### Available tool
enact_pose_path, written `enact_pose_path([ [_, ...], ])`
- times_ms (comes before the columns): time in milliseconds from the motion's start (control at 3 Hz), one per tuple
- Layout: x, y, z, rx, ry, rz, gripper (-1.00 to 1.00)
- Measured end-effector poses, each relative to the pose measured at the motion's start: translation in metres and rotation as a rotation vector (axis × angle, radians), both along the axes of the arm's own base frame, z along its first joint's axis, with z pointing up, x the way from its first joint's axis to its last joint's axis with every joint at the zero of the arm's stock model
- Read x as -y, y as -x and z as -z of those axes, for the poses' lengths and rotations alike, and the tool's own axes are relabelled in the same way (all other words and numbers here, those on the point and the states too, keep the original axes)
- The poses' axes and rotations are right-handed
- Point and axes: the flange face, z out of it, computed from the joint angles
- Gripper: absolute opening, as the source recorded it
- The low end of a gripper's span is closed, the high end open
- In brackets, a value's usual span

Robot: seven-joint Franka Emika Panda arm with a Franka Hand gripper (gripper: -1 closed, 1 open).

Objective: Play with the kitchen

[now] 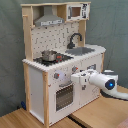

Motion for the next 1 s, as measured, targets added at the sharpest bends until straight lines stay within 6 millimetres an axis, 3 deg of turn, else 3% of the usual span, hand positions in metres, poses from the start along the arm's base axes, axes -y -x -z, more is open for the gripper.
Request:
enact_pose_path([
  [333, -0.002, 0.004, -0.008, 0.020, -0.112, -0.002, 1.00],
  [1000, 0.007, -0.013, -0.009, 0.049, -0.314, 0.013, 1.00],
])
